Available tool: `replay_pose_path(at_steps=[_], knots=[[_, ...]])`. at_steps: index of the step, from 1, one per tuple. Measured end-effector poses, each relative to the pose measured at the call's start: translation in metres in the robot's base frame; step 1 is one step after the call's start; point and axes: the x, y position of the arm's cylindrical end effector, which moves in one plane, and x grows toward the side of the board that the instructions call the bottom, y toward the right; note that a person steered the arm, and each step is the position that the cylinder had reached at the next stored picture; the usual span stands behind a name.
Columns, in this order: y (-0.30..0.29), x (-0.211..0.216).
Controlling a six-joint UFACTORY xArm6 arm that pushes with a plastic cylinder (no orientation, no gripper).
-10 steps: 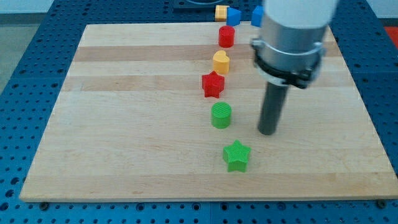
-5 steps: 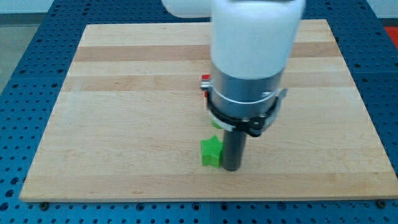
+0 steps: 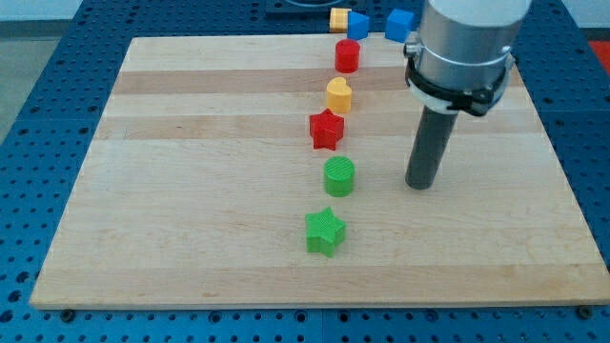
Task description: Arrange the green blocks below the red star to form a line
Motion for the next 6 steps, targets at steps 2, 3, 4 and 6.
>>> replay_pose_path(at_steps=[2,3,4,6], knots=[[-0.064,0.01],[-0.085,0.009],[-0.081,0.004],[0.045,-0.113]])
